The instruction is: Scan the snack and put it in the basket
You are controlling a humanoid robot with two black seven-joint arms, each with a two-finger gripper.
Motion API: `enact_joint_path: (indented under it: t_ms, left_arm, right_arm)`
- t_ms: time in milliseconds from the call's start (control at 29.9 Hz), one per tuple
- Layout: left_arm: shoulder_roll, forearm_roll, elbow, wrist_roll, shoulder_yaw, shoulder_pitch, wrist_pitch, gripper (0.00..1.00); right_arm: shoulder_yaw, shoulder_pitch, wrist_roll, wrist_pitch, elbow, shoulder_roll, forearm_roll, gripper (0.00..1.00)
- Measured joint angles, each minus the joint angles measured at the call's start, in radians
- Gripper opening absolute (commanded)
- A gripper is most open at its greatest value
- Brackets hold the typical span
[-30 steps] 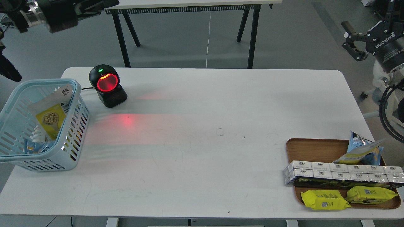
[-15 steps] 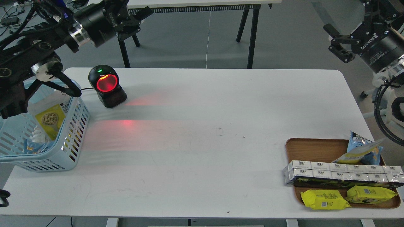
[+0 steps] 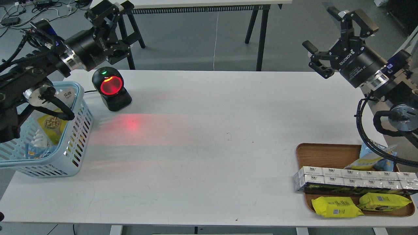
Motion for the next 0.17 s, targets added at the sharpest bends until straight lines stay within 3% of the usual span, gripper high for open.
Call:
enact_joint_path:
  t_ms: [167]
  left_arm:
    - [0.0, 0.01, -0.003, 0.0, -0.001, 0.038, 0.0, 1.0]
  right_arm:
    - [-0.008, -0.028, 0.0, 0.0, 0.001, 0.018, -0.004, 1.0]
